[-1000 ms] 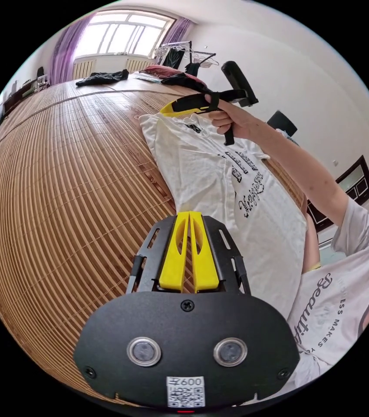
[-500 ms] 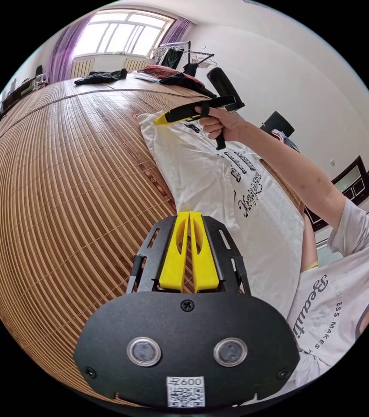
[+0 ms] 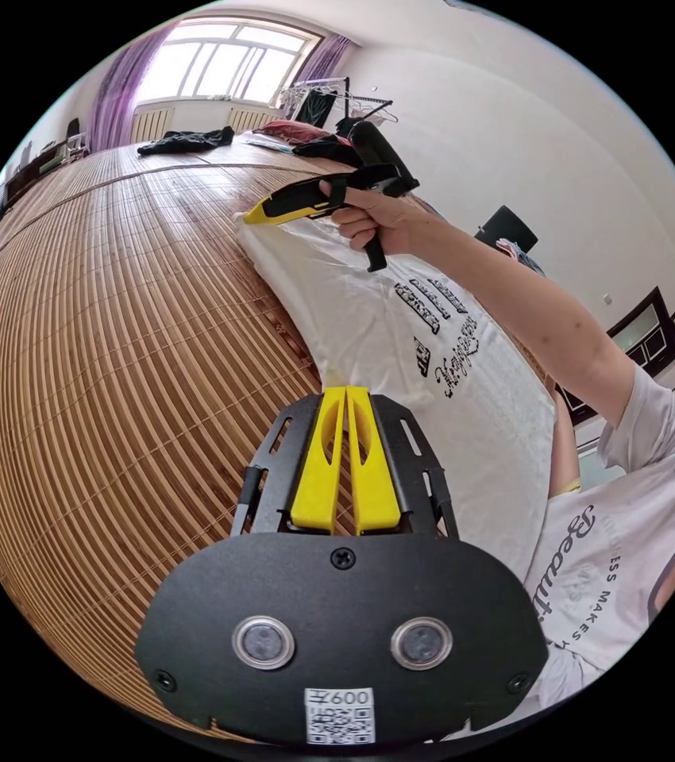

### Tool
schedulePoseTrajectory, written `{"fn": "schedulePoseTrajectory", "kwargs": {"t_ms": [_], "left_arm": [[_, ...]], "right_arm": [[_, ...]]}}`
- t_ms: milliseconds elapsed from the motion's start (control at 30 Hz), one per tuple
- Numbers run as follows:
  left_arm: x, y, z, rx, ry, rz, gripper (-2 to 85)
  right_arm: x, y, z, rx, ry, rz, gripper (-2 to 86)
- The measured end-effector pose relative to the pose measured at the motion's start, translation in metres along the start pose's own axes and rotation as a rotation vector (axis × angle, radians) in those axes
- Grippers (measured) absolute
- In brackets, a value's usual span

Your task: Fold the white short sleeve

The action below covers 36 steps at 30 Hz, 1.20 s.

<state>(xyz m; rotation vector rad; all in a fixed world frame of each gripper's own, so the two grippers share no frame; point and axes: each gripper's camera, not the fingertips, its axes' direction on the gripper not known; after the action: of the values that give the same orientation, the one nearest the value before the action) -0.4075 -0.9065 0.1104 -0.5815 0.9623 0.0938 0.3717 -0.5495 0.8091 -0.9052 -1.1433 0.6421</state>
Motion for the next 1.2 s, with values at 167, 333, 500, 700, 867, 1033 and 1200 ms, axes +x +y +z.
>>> {"fn": "schedulePoseTrajectory", "kwargs": {"t_ms": [167, 333, 500, 700, 867, 1033, 1200], "left_arm": [[0.009, -0.009, 0.002, -0.007, -0.015, 0.002, 0.7], [0.014, -0.016, 0.005, -0.008, -0.016, 0.001, 0.7], [0.023, -0.022, 0.008, -0.012, -0.03, 0.012, 0.7], [0.028, -0.026, 0.013, -0.012, -0.026, 0.011, 0.6], [0.034, -0.029, 0.018, -0.015, -0.027, 0.015, 0.5], [0.036, -0.031, 0.024, -0.022, -0.026, 0.008, 0.5], [0.038, -0.033, 0.03, -0.03, -0.028, 0.0, 0.6]], "right_arm": [[-0.008, -0.043, 0.005, -0.045, 0.004, 0.034, -0.9], [-0.019, -0.073, -0.001, -0.062, 0.013, 0.024, -0.9], [-0.016, -0.094, -0.002, -0.062, -0.005, 0.064, -0.9], [-0.012, -0.121, 0.01, -0.077, -0.007, 0.101, -0.9], [0.016, -0.136, 0.014, -0.074, -0.086, 0.288, -0.9], [0.042, -0.138, 0.022, -0.05, -0.187, 0.437, -0.8], [0.032, -0.153, 0.026, -0.078, -0.13, 0.385, -0.8]]}}
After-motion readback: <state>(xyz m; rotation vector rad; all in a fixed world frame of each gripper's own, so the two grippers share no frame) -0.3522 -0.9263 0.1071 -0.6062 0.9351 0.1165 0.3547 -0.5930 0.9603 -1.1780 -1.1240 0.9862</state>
